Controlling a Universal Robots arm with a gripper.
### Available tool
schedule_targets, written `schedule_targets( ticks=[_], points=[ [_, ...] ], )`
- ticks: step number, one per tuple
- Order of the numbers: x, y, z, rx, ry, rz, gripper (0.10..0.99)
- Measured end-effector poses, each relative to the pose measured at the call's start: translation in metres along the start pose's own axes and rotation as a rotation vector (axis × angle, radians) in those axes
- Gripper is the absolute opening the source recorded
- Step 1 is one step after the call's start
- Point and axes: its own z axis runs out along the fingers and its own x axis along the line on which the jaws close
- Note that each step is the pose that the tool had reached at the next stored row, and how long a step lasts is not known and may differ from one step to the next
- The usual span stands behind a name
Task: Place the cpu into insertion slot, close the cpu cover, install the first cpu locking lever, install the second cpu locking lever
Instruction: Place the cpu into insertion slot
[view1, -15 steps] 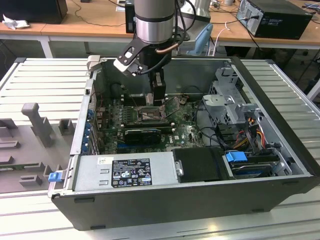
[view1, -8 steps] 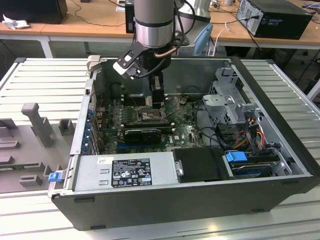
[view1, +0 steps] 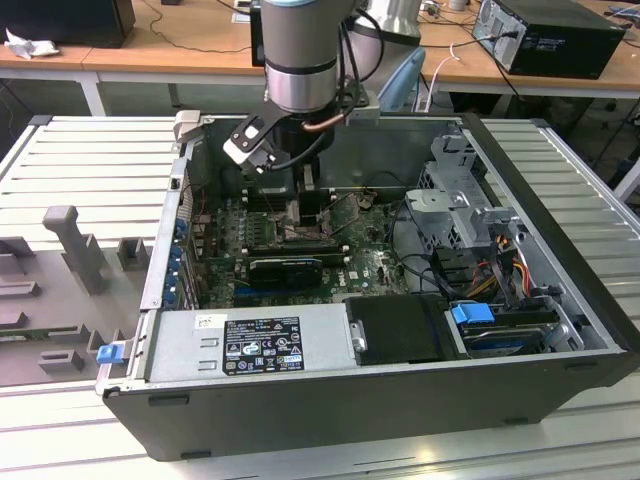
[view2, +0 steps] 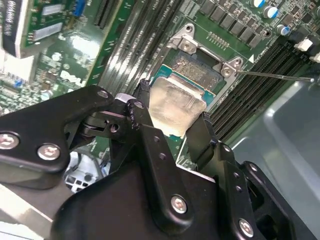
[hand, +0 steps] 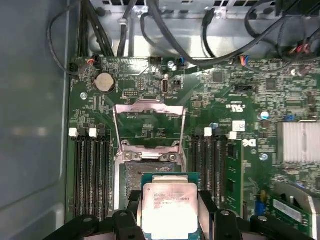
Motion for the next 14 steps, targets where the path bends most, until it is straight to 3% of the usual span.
schedule_targets(
  ticks=[7,10,14],
  points=[
    [0.0131,-0.0049,0.0217,0.000,0.0001,0.000,0.533],
    [0.0172,-0.0063,0.0358,0.000,-0.0005,0.009,0.533],
    [0.0171,-0.0064,0.0404,0.000,-0.0009,0.011,0.533]
  ],
)
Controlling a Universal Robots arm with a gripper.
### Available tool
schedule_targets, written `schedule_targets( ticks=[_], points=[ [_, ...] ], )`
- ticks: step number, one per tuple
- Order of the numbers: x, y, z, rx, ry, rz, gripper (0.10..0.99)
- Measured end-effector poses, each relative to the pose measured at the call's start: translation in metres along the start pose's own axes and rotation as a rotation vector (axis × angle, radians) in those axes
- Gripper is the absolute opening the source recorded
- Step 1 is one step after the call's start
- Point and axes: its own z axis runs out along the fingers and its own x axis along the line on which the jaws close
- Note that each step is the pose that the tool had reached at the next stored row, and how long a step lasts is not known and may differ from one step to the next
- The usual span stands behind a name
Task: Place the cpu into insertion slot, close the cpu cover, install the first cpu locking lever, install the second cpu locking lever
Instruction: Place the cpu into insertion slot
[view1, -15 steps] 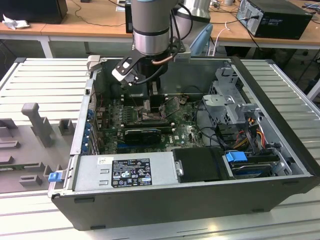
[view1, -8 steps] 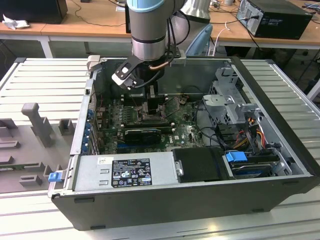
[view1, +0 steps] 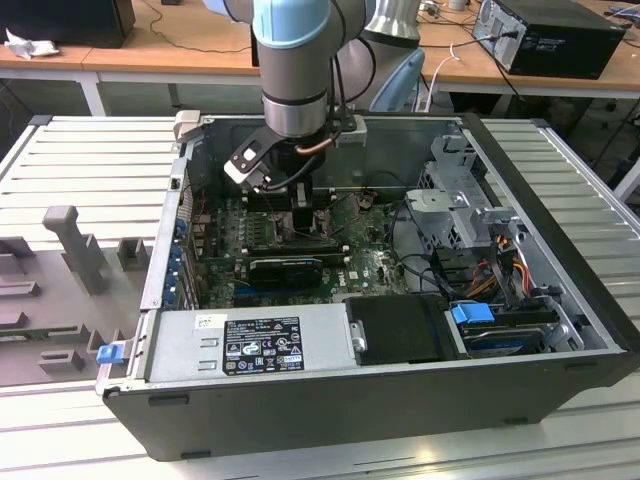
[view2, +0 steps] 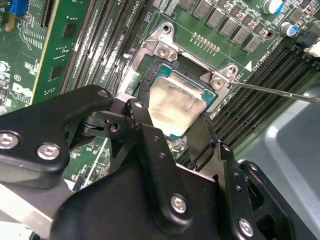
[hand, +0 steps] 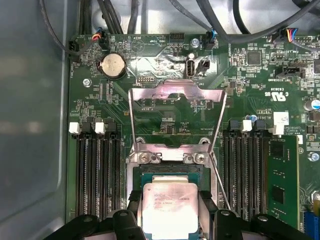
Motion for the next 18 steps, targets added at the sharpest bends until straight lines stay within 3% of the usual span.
schedule_targets(
  ticks=[18],
  points=[
    [-0.0013,0.0017,0.0052,0.000,-0.0003,0.006,0.533]
  ],
)
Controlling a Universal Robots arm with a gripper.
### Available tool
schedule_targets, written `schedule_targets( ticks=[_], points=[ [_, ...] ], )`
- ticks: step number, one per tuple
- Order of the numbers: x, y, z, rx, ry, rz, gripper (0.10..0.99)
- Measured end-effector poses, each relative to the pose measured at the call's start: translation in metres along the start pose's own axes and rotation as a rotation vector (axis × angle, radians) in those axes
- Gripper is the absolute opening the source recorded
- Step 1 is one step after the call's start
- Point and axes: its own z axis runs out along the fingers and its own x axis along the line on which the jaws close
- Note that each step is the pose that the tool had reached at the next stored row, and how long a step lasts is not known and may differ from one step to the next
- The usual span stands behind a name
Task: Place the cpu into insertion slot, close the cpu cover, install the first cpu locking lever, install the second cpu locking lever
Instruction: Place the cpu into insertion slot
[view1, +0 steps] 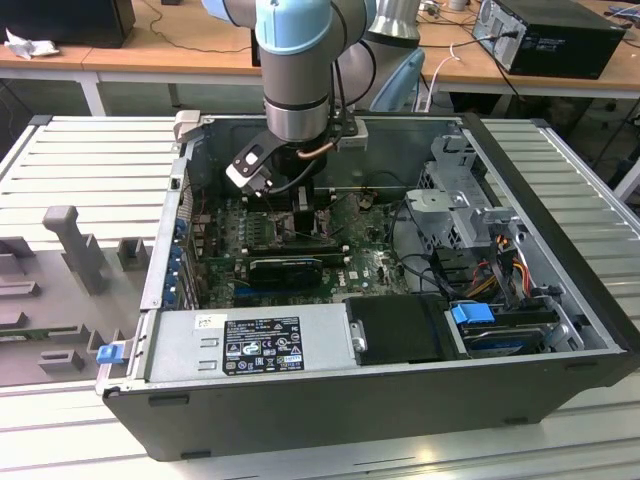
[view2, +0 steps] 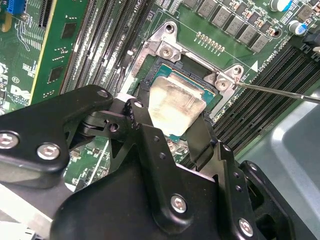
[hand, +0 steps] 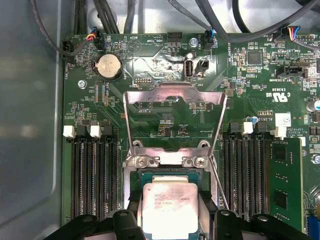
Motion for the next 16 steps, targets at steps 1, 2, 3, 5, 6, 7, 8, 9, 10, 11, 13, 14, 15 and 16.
schedule_targets(
  ticks=[1,2,3,5,6,7,8,9,10,11,13,14,15,16],
  points=[
    [0.0000,0.0000,0.0000,0.000,0.0000,0.000,0.533],
    [0.0000,0.0000,0.0000,0.000,-0.0001,0.000,0.533],
    [0.0000,0.0000,0.0000,0.000,0.0000,0.000,0.533],
    [-0.0001,0.0000,0.0001,0.000,0.0000,0.000,0.549],
    [-0.0001,0.0000,0.0001,0.000,0.0000,0.000,0.612],
    [-0.0001,0.0000,0.0001,0.000,0.0000,0.000,0.612],
    [-0.0001,0.0000,-0.0002,0.000,-0.0001,0.000,0.612],
    [0.0000,0.0003,-0.0036,0.000,-0.0001,0.000,0.612],
    [0.0000,0.0006,-0.0081,0.000,0.0000,0.000,0.612],
    [0.0001,0.0009,-0.0127,0.000,-0.0001,0.000,0.529],
    [0.0001,0.0012,-0.0149,0.000,-0.0016,0.000,0.408],
    [0.0001,0.0012,-0.0156,0.000,-0.0017,0.000,0.345],
    [0.0002,0.0013,-0.0163,0.000,-0.0018,0.000,0.286],
    [0.0002,0.0013,-0.0177,0.000,-0.0019,0.000,0.227]
  ],
)
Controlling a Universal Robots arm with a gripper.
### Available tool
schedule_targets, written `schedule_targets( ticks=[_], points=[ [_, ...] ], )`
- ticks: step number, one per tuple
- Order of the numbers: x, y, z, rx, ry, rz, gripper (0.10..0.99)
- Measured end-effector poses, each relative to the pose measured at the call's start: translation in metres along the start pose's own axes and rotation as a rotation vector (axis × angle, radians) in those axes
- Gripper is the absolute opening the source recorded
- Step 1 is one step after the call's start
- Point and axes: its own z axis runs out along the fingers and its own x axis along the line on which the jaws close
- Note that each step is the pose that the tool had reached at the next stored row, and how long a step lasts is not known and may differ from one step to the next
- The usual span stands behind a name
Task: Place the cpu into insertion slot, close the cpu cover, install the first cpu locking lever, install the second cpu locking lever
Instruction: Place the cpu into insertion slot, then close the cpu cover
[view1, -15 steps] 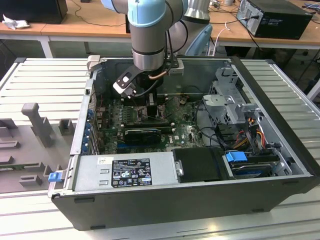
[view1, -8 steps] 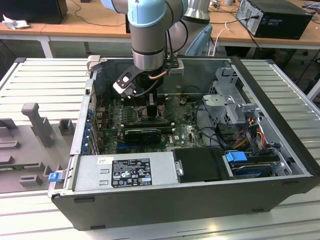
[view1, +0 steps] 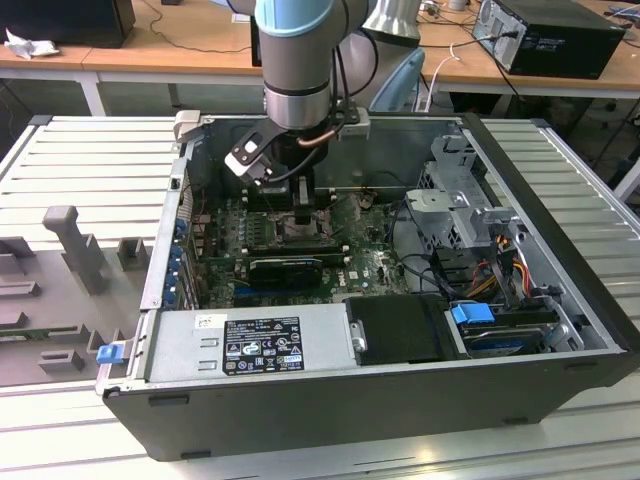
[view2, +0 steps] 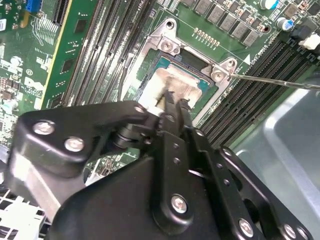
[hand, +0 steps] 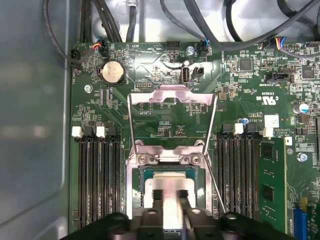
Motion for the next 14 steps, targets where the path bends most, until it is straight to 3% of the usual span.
schedule_targets(
  ticks=[2,12,13,14],
  points=[
    [0.0000,0.0001,-0.0020,0.000,-0.0001,0.000,0.106],
    [0.0002,0.0011,-0.0146,0.000,0.0001,0.000,0.106],
    [0.0002,0.0034,-0.0144,0.000,0.0000,0.000,0.106],
    [0.0003,0.0108,-0.0138,0.001,-0.0005,0.000,0.106]
  ],
)
